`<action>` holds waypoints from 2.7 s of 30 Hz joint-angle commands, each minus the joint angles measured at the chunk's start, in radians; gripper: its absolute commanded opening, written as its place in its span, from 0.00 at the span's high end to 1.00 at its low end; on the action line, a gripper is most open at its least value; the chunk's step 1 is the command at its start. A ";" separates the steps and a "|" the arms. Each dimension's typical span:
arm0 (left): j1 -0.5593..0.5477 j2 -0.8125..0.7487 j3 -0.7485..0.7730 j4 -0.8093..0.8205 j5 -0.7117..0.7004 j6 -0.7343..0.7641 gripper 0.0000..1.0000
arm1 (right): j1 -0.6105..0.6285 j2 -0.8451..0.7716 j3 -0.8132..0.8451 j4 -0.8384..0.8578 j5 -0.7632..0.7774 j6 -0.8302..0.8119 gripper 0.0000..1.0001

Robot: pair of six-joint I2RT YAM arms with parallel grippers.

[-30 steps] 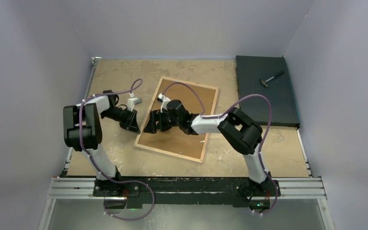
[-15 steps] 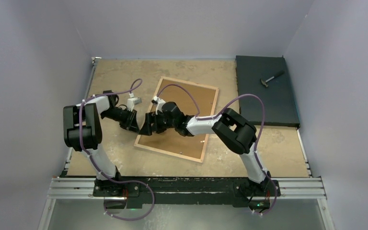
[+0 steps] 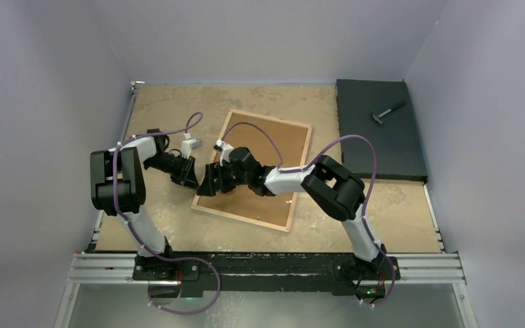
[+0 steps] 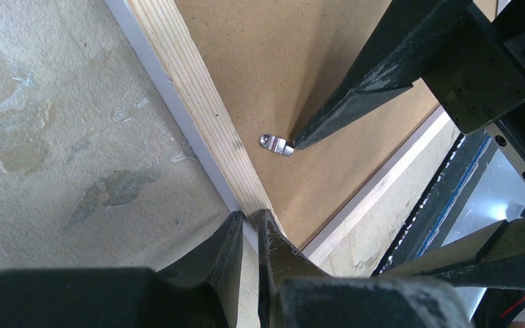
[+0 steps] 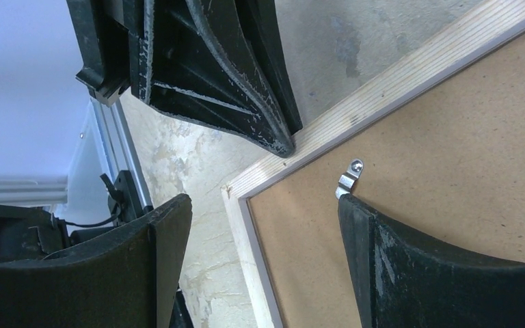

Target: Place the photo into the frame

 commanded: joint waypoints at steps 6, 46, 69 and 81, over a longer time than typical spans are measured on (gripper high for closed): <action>-0.007 0.004 -0.034 0.090 -0.076 0.037 0.97 | 0.008 0.029 0.055 0.004 -0.003 -0.001 0.20; -0.007 0.005 -0.039 0.085 -0.061 0.046 0.98 | 0.011 0.074 0.060 0.038 0.126 0.070 0.23; 0.031 -0.037 0.019 0.067 -0.152 0.070 0.93 | -0.466 -0.633 -0.439 -0.372 0.569 0.061 0.01; -0.121 -0.159 -0.140 0.169 -0.287 0.091 0.93 | -0.573 -0.464 -0.428 -0.243 0.464 0.050 0.01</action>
